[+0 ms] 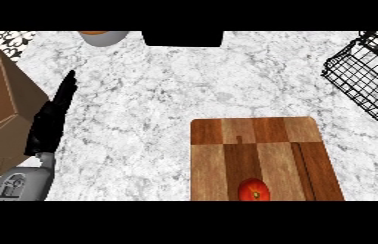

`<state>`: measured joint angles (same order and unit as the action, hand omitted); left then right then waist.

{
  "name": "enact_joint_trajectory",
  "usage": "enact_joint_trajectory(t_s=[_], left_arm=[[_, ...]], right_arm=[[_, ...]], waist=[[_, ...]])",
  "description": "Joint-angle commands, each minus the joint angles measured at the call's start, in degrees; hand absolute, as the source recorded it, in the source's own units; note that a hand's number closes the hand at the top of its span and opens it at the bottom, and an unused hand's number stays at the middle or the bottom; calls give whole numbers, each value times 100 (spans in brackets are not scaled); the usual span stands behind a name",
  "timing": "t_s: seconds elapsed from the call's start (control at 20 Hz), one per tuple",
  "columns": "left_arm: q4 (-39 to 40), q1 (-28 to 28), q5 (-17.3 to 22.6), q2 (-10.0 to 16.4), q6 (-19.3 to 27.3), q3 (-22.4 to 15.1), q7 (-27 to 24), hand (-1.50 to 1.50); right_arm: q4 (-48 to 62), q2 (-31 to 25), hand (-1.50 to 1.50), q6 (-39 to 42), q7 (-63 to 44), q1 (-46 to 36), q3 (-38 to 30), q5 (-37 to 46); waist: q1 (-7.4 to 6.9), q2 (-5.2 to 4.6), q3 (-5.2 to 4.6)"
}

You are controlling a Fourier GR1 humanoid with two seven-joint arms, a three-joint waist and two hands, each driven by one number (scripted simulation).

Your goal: Pick the eggplant from the cutting board and place it in the tiered basket

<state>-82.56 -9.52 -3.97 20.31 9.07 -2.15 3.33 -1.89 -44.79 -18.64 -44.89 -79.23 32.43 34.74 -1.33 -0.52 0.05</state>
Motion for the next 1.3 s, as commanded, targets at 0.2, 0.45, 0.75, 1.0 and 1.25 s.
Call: enact_joint_trajectory(t_s=[0.2,0.45,0.75,1.0,1.25], left_arm=[[65,4,-12,-64,-126,43,-110,0],[43,55,-30,49,-154,193,-31,0],[-4,-268,-122,-86,-98,166,265,0],[80,-3,-207,-249,-75,102,-72,0],[-79,201,-188,-216,-68,215,40,0]], right_arm=[[-93,-56,150,15,568,515,-776,-643],[-183,-48,-150,-304,281,892,-1394,-1208],[-635,-12,-150,-1669,712,1361,-1753,-1416],[-1039,-253,-150,-2207,643,1299,-1764,-1258],[-1485,-597,-150,-2364,144,1390,-1757,-1133]], waist=[[-54,-25,4],[44,28,-1],[62,23,2],[106,51,-6],[257,126,-15]])
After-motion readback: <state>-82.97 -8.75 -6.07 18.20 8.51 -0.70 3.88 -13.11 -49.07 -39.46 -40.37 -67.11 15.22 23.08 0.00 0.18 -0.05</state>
